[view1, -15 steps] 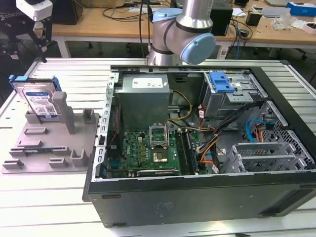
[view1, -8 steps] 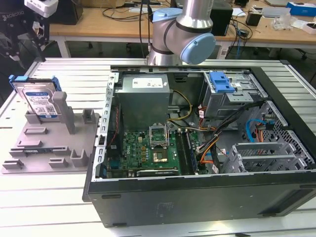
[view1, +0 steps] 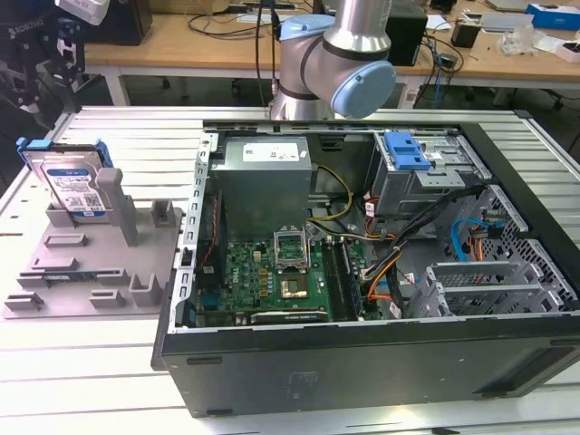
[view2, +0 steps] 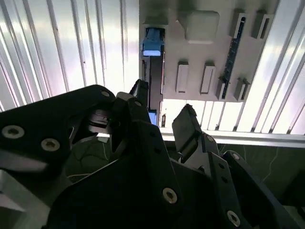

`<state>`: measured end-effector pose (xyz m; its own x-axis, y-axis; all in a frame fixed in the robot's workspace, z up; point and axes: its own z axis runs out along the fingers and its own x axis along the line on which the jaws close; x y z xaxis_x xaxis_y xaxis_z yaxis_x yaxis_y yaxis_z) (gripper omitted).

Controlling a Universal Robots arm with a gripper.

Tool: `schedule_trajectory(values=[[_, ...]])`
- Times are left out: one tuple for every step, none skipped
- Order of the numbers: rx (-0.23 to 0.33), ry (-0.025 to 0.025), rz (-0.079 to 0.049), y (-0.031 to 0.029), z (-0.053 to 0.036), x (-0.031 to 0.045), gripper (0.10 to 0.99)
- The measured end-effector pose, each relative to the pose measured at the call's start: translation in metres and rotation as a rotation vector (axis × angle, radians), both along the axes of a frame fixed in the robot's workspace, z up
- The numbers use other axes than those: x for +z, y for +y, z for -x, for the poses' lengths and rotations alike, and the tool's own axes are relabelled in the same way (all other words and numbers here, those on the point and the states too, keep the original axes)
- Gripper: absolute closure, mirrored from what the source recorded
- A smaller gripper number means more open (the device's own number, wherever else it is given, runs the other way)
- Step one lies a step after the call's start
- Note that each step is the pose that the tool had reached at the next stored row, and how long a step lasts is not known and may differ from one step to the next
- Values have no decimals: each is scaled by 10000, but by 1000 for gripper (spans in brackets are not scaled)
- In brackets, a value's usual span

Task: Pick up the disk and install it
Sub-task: 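Pick up the disk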

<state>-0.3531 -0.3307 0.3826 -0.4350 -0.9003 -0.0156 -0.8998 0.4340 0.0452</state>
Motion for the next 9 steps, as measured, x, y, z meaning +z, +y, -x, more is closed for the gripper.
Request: schedule_trajectory(values=[[182, 1, 1, 0, 0, 0, 604], [489, -1, 1, 0, 0, 0, 604], [636, -2, 0, 0, -1, 0, 604], [760, -3, 0, 0, 0, 0, 604], [1086, -7, 0, 0, -1, 0, 604], [1409, -12, 1, 0, -1, 0, 604], [1609, -14, 1, 0, -1, 0, 604], [1952, -18, 1, 0, -1, 0, 604], [2266, -21, 1, 0, -1, 0, 604]])
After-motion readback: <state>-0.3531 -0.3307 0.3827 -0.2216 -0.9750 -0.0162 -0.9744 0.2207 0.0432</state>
